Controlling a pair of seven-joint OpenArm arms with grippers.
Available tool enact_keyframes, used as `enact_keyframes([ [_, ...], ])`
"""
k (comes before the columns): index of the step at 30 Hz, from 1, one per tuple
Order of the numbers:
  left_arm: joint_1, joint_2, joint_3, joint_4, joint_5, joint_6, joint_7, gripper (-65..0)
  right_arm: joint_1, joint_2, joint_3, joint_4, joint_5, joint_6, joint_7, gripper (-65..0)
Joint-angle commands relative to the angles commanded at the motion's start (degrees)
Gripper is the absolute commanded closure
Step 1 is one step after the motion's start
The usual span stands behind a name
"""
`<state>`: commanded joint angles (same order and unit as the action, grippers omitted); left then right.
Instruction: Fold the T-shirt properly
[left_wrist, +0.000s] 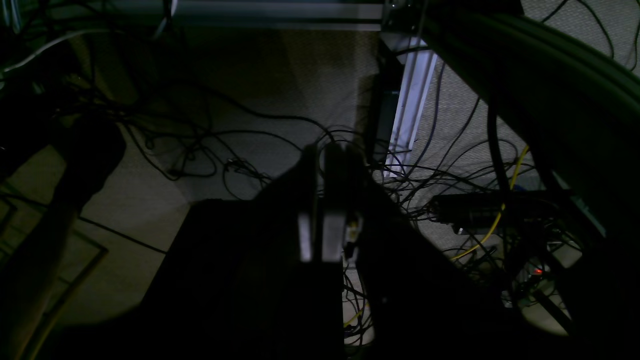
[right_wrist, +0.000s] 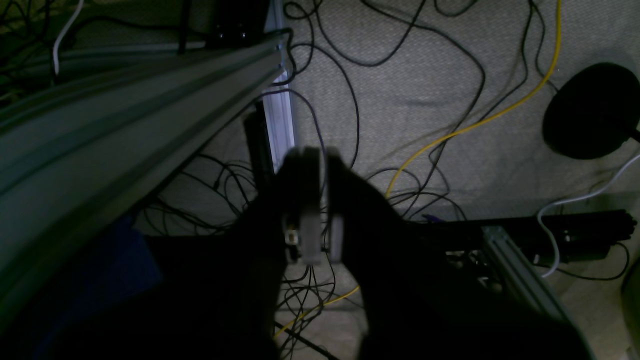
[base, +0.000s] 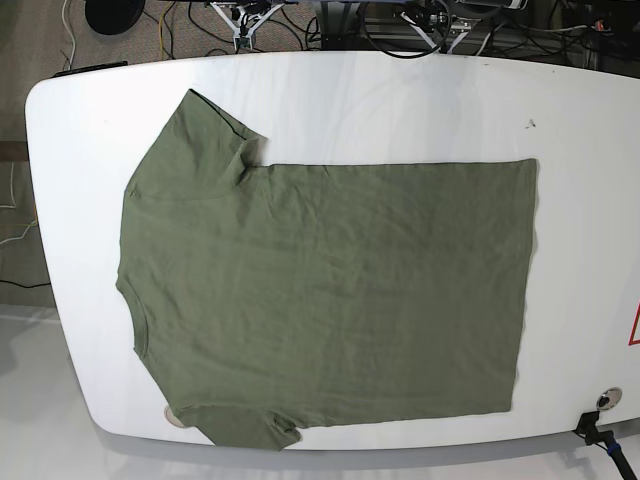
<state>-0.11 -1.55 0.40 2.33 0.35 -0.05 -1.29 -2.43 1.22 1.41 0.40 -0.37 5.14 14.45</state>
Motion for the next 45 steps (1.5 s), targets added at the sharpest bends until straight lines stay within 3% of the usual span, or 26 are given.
enact_keyframes([
  [6, 0.4, -0.1, -0.4, 0.2, -0.4, -0.1, -0.8, -0.4, 0.0, 0.0, 0.2, 0.3, 0.6, 0.59, 0.7, -1.8],
  [34, 0.9, -0.6, -0.4, 0.0, -0.2, -0.2, -1.0, -0.6, -0.3, 0.6, 0.1, 0.0, 0.6, 0.39, 0.6, -1.7],
  [45, 1.5, -0.8, 0.0, 0.9, -0.4, 0.2, -1.3, 0.0, -2.9, 3.5, 0.2, 4.3, 0.9, 0.75, 1.7, -1.9],
])
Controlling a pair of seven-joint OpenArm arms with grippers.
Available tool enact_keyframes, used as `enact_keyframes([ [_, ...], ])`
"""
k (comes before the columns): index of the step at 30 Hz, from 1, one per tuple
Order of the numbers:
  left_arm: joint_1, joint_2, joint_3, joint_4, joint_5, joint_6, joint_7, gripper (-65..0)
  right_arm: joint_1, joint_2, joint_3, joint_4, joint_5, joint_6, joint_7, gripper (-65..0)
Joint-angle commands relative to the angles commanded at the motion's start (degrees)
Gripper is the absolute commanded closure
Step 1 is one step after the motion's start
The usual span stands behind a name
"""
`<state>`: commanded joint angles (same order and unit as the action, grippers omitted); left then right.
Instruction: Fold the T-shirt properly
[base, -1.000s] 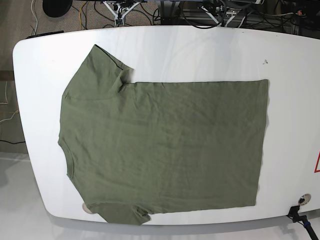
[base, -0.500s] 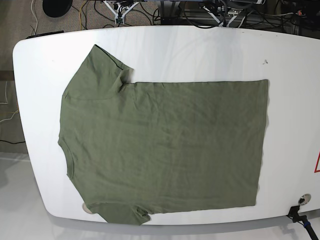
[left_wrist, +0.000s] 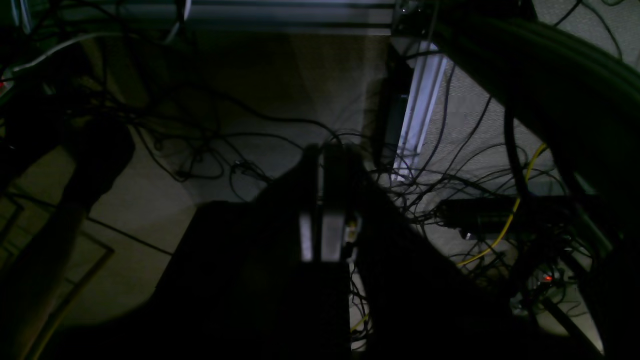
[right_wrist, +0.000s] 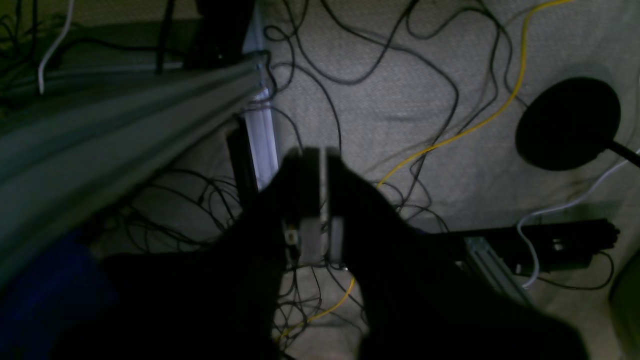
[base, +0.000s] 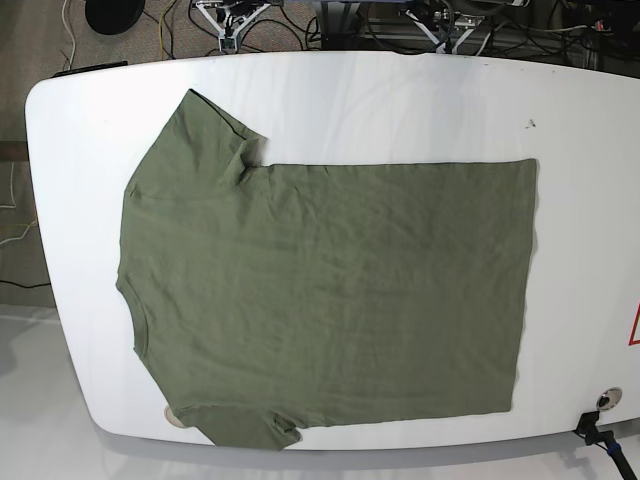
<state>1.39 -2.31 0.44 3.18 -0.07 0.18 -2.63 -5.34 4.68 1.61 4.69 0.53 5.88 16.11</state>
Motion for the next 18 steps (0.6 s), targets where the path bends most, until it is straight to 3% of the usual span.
enact_keyframes([
  [12, 2.6, -0.2, 0.0, 1.6, 0.5, 0.1, -0.4, 0.0, -0.6, 0.9, -0.1, -0.4, 0.5, 0.22, -1.9, -1.9],
  [18, 6.1, -3.3, 0.5, 7.3, 0.2, 0.2, -0.3, 0.0, -0.8, 0.6, -0.2, -0.6, 0.3, 0.04, -1.8, 0.0],
])
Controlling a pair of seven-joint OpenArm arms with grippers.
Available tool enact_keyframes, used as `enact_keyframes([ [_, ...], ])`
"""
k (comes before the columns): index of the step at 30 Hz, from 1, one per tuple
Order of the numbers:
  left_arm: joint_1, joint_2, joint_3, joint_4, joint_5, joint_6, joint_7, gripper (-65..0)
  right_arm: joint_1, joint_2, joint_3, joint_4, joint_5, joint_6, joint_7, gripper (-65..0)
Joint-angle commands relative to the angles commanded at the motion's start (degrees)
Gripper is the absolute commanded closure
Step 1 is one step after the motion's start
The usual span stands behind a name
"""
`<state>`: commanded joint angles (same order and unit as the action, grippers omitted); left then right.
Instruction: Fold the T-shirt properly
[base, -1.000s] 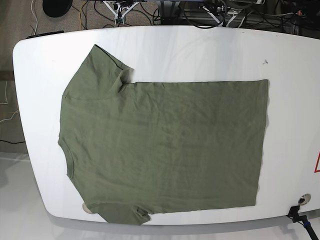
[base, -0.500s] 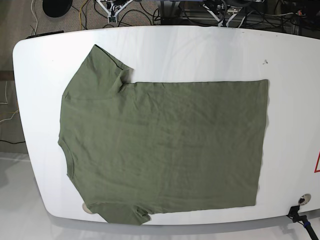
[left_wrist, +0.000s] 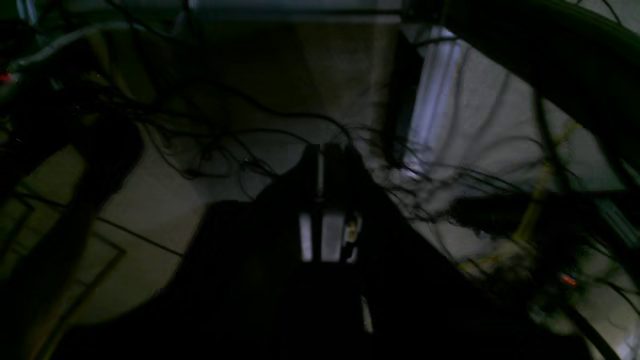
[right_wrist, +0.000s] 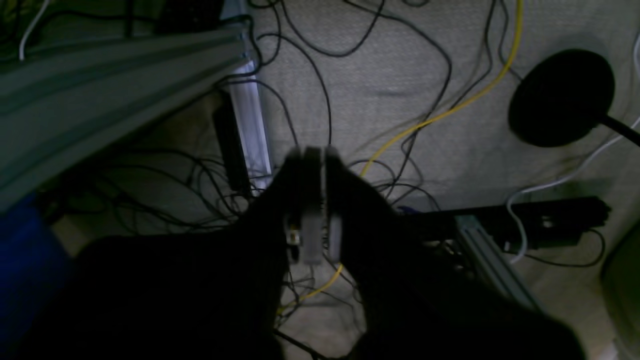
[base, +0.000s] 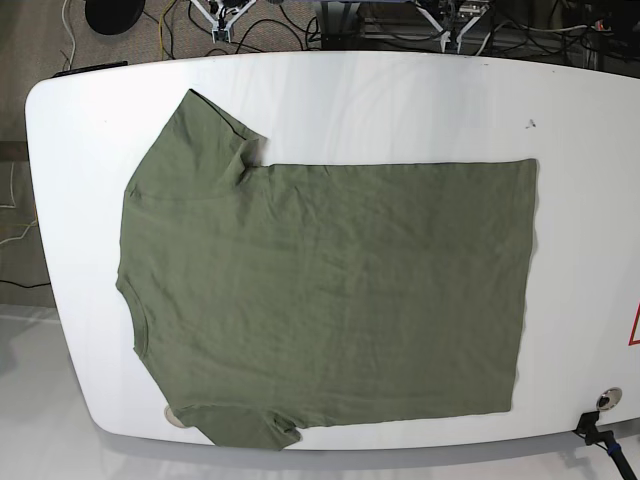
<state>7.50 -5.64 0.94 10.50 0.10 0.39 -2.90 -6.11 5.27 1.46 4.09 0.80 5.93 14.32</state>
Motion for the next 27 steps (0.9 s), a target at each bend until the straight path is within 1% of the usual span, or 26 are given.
enact_keyframes([
  [2, 1.1, -0.7, 0.1, 1.2, -0.3, -0.1, -0.1, 0.0, -0.2, 0.1, 0.0, 0.3, 0.1, -0.15, 0.2, 0.0],
  [3, 0.3, -0.4, 0.0, 0.6, -0.1, 0.1, -0.5, 0.0, 0.0, 0.0, -0.1, 0.4, -0.3, 0.40, 0.9, -0.2],
  [7, 0.5, -0.7, 0.0, 0.6, 0.2, 0.2, -1.2, 0.0, -1.2, 0.7, -0.2, 0.7, -0.4, 0.28, 2.0, -0.1],
  [9, 0.5, -0.7, -0.2, 0.9, 0.1, 0.2, -1.4, 0.0, -1.9, 1.0, -0.3, 0.6, -0.3, 0.31, 3.7, -0.2],
  [12, 1.3, -0.7, -0.1, 1.2, 0.4, 0.1, -3.8, 0.0, -2.8, 1.7, -0.6, 1.0, -0.5, 0.30, 7.3, -0.1],
  [13, 1.8, -0.8, 0.0, 2.1, 0.2, 0.1, -6.0, 0.0, -3.2, 2.0, -0.7, 1.1, -0.4, 0.43, 9.0, -0.1],
  [14, 2.4, -0.8, -0.1, 2.4, 0.4, -0.1, -8.0, 0.0, -3.6, 2.2, -0.6, 1.1, -0.3, 0.13, 11.0, -0.1],
  [16, 4.0, -0.8, -0.1, 3.4, 0.7, -0.3, -12.5, 0.0, -4.4, 2.5, -0.5, 1.0, -0.2, 0.27, 16.4, -0.1],
  [17, 4.7, -1.0, -0.1, 3.8, 0.7, -0.5, -16.1, 0.0, -4.8, 2.7, -0.6, 0.7, -0.1, 0.38, 19.6, 0.0],
  [19, 6.1, -1.1, -0.6, 4.1, 1.4, -0.8, -21.0, 0.0, -5.8, 2.9, -0.6, 0.8, -0.2, 0.36, 25.9, -0.1],
  [21, 7.3, -1.0, -1.3, 4.8, 1.8, -1.3, -24.6, 0.0, -6.7, 3.0, -0.5, 1.3, -0.5, 0.25, 30.3, -0.2],
  [25, 10.6, -0.7, -4.1, 9.7, 1.7, -2.0, -31.2, 0.0, -10.2, 2.8, -0.2, 5.6, -0.2, 0.29, 35.3, -0.2],
  [27, 12.8, -0.5, -4.8, 14.5, 1.6, -2.5, -33.8, 0.0, -12.4, 2.9, -0.2, 9.3, -0.3, 0.49, 37.4, -0.2],
])
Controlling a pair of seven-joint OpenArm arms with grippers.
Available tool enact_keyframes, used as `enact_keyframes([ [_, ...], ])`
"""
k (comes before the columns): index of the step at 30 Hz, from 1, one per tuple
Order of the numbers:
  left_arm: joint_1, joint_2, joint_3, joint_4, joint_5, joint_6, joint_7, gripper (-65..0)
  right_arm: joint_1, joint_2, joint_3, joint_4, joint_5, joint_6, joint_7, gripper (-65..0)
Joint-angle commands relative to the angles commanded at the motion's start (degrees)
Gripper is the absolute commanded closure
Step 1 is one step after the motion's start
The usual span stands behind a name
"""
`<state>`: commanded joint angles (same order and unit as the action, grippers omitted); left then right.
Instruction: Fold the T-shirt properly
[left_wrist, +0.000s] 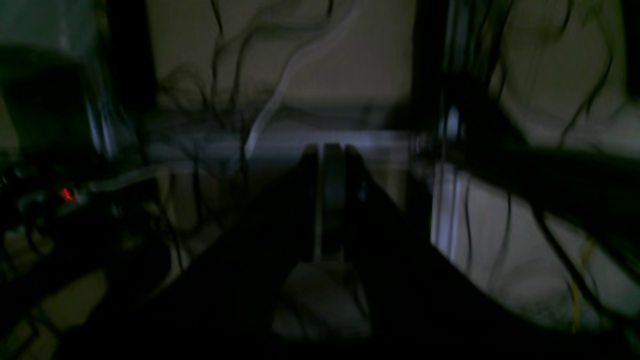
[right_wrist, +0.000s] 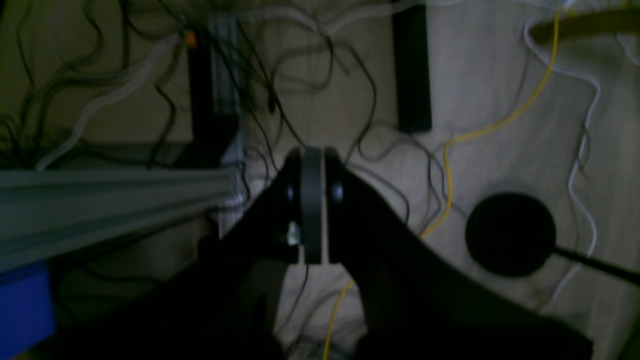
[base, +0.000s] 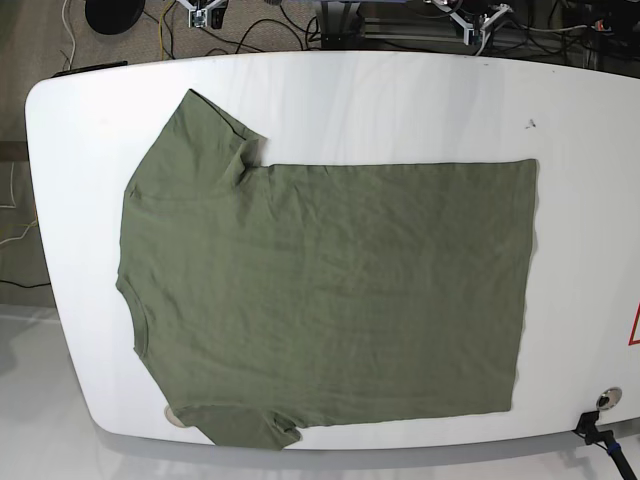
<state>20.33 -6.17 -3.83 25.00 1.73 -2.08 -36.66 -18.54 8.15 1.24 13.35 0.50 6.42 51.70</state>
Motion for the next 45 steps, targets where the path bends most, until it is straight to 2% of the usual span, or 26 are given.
enact_keyframes([
  [1, 0.9, 0.0, 0.1, 2.5, 0.1, -0.2, -1.8, 0.0, -1.0, 0.1, 0.2, 1.5, 0.3, -0.25, 1.5, -0.2],
  [5, 4.1, -0.2, 0.9, 8.1, -1.1, -1.3, -5.6, 0.0, -4.5, 0.8, 0.2, 7.9, 0.4, -0.53, 2.0, 0.0],
  [7, 5.5, -0.3, 0.7, 8.4, -1.5, -0.6, -6.6, -0.5, -3.7, -0.1, 0.1, 5.1, 0.5, -0.19, 5.1, -0.5],
  [10, 9.4, -0.4, 0.8, 14.5, -2.3, -0.7, -3.5, -1.4, -6.7, 0.1, 0.1, 8.2, 0.1, -0.37, 5.2, -0.5],
  [14, 15.0, -0.6, 1.0, 24.1, -2.5, -0.6, -0.6, -1.9, -12.2, 0.7, 0.5, 17.1, 0.1, -0.22, 5.7, -0.5],
  [17, 18.5, -0.8, 1.1, 29.8, -2.6, -0.7, 0.0, -1.9, -17.1, 1.3, 0.8, 25.2, 0.0, -1.13, 6.2, -0.5],
  [20, 21.2, -1.0, 0.9, 34.0, -2.3, -0.5, -0.1, -1.7, -21.7, 1.7, 0.7, 33.0, 0.3, -2.79, 6.4, -0.5],
  [23, 23.8, -1.1, 0.9, 39.1, -2.8, -0.7, 1.8, -1.6, -26.0, 2.4, 1.0, 40.5, 0.1, -3.65, 5.8, -0.4],
  [28, 28.6, -1.6, 1.1, 48.2, -3.7, -0.8, 4.9, -2.0, -33.2, 4.1, 1.3, 51.7, 0.5, -3.84, 3.9, -0.3],
  [32, 31.7, -1.9, 0.6, 54.7, -4.5, -1.1, 9.5, -1.8, -38.5, 5.8, 2.3, 60.8, 1.8, -3.77, 2.8, -0.5],
  [35, 33.0, -2.2, -0.1, 60.3, -5.2, -1.2, 13.6, -2.0, -41.4, 7.1, 3.4, 67.9, 5.2, -3.70, 0.5, -0.4],
  [36, 33.3, -2.3, 0.6, 61.1, -5.3, -1.6, 12.0, -0.2, -38.9, 6.0, 2.4, 62.8, 2.5, -3.58, -0.5, 0.0],
  [42, 38.6, -5.0, 0.8, 73.7, -7.4, -2.0, 13.1, -0.1, -40.8, 8.1, 2.9, 77.0, 2.5, -3.56, -8.7, 0.0],
  [45, 40.8, -6.5, 1.1, 80.0, -8.5, -2.2, 13.7, 0.0, -40.6, 8.2, 5.2, 82.7, 2.3, -3.49, -13.0, 0.0],
])
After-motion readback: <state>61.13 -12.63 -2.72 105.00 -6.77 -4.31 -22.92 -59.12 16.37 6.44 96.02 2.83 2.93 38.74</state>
